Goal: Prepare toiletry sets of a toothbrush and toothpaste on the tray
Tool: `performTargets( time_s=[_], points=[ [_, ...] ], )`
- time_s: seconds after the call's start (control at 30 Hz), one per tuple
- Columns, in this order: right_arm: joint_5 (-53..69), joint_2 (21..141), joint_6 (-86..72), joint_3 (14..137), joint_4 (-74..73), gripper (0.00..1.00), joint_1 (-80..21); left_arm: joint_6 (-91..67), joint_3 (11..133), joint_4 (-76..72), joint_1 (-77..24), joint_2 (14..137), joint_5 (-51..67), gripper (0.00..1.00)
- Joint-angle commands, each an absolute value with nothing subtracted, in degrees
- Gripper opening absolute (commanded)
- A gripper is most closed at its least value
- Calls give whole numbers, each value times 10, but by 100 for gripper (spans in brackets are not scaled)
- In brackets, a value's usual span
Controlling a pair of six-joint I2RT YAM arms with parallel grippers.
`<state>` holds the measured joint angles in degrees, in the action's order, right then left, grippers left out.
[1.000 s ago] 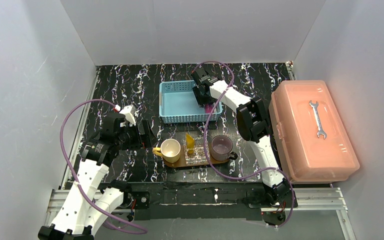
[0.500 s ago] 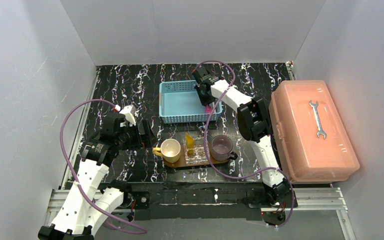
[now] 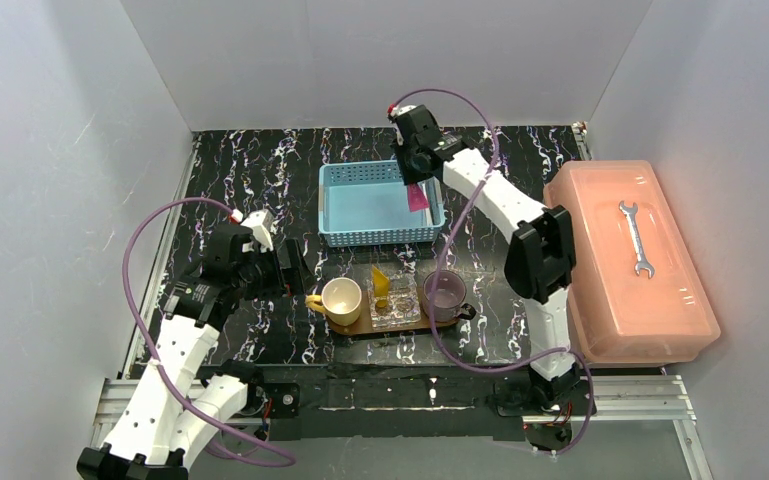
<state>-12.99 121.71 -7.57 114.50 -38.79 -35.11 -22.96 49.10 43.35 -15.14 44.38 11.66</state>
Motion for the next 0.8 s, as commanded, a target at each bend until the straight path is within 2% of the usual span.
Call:
performTargets(
  time_s=[0.0,0.3,0.77],
  points=[
    [-119,1141,-47,1129,-357,23,-365,-226,501,438,-151,448,126,99],
    [-58,1003,-4,1025,-326,23,-411,-250,576,461,-151,476,187,99],
    [-5,815,70,917,-369,24,-538,-318,655,465,-151,508,372,99]
  ],
)
